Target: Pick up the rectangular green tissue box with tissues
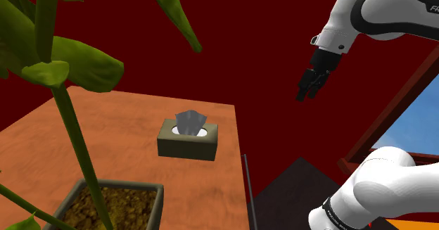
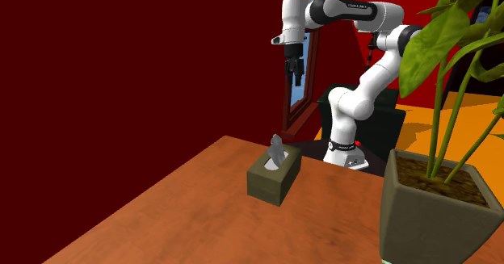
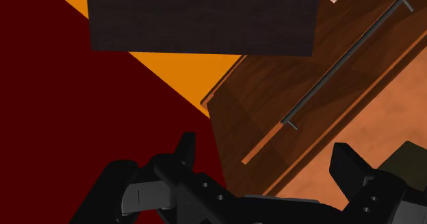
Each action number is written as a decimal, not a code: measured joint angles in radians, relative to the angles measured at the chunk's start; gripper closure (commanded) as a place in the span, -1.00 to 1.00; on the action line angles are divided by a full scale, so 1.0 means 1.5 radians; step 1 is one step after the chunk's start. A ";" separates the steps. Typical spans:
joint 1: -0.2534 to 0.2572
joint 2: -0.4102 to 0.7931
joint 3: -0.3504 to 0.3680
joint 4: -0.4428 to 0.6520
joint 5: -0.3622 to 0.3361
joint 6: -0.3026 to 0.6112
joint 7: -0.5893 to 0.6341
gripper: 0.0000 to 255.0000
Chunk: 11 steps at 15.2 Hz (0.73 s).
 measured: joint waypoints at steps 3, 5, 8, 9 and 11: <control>0.011 0.013 0.005 -0.005 0.015 0.022 -0.005 -1.00; 0.027 0.033 0.010 -0.009 0.035 0.050 -0.013 -1.00; 0.053 0.084 0.018 -0.005 0.069 0.107 -0.033 -1.00; 0.062 0.103 0.021 0.001 0.080 0.125 -0.040 -1.00; 0.079 0.139 0.025 0.013 0.102 0.154 -0.056 -1.00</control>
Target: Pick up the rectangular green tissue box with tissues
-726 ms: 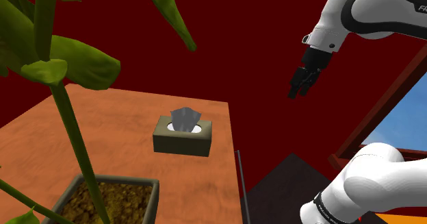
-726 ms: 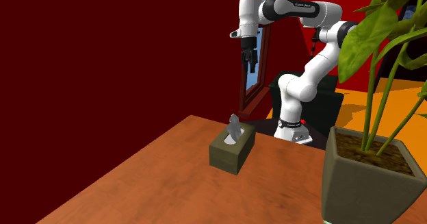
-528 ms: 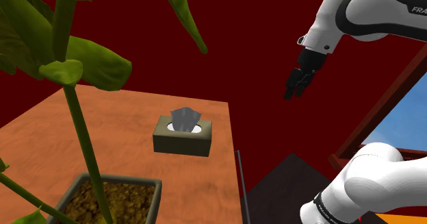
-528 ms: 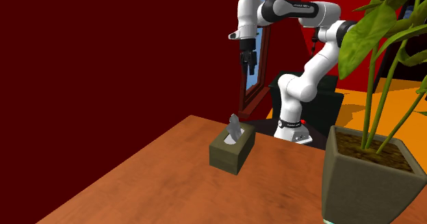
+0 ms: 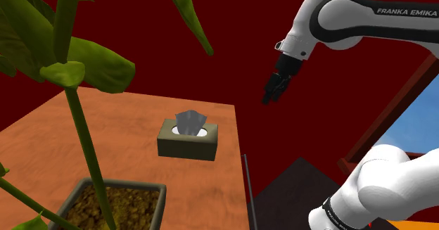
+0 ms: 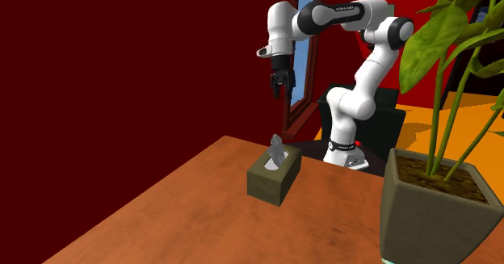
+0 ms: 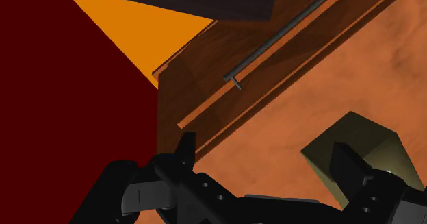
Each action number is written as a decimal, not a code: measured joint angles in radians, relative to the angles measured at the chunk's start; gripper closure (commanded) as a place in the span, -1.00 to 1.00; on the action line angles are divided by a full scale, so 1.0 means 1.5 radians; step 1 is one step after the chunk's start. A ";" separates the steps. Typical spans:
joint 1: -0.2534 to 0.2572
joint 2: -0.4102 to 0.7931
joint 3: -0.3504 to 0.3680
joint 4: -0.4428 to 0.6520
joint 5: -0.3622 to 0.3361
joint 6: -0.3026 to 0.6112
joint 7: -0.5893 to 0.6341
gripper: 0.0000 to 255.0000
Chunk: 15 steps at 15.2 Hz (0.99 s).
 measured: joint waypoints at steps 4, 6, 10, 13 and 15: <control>0.037 0.067 0.014 0.027 0.046 0.056 -0.029 -1.00; 0.054 0.096 0.020 0.040 0.069 0.078 -0.045 -1.00; 0.087 0.173 0.033 0.083 0.113 0.127 -0.081 -1.00; 0.110 0.215 0.045 0.114 0.145 0.151 -0.105 -1.00; 0.125 0.242 0.054 0.134 0.166 0.166 -0.122 -1.00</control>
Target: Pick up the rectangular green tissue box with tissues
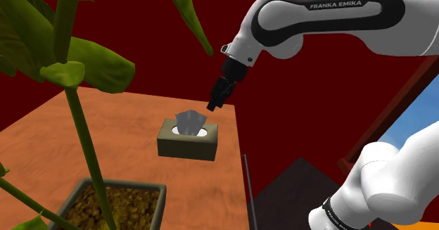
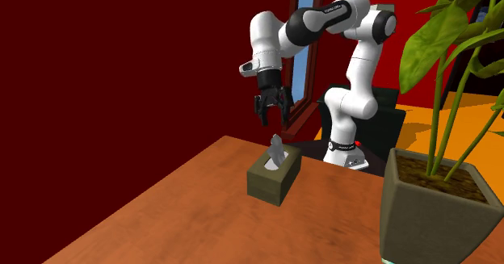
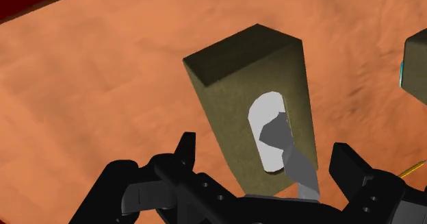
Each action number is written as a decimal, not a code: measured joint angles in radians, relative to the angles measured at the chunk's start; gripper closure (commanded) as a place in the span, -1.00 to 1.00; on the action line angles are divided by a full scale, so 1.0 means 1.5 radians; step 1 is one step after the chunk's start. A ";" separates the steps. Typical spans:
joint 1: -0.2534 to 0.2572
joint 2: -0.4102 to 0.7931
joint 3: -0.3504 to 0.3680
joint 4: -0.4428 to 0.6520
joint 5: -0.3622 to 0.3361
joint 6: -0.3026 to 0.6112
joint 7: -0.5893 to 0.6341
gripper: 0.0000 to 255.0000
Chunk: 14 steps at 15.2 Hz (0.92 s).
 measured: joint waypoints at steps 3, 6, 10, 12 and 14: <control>0.018 0.052 0.010 0.050 0.027 0.012 -0.026 -1.00; 0.036 0.106 0.023 0.103 0.051 0.027 -0.051 -1.00; 0.050 0.142 0.035 0.132 0.069 0.044 -0.069 -1.00; 0.051 0.150 0.036 0.125 0.074 0.056 -0.078 -1.00; 0.052 0.154 0.037 0.114 0.079 0.070 -0.087 -1.00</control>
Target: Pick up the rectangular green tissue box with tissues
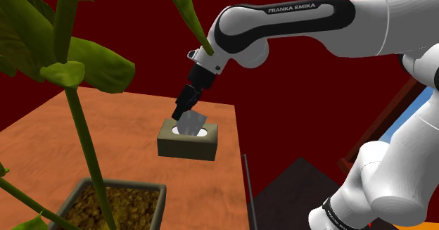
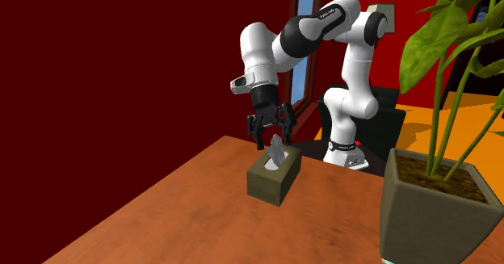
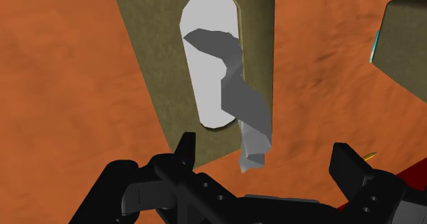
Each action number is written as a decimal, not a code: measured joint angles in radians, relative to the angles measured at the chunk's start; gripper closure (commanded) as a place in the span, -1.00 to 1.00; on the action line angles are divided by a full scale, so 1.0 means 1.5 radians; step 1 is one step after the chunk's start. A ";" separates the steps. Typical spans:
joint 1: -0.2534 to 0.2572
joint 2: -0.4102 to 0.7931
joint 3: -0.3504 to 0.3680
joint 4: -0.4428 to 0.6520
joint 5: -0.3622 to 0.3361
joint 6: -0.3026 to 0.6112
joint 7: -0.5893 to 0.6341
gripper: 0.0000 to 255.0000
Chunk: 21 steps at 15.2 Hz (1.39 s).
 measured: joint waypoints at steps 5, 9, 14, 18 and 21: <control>0.001 0.005 0.001 -0.015 0.006 0.017 -0.012 1.00; 0.001 0.005 0.001 -0.012 0.007 0.018 -0.012 1.00; 0.001 0.003 0.001 -0.012 0.006 0.015 -0.010 1.00; -0.001 -0.002 -0.001 0.008 -0.003 -0.009 0.006 1.00; -0.002 -0.008 -0.002 0.027 -0.010 -0.031 0.020 1.00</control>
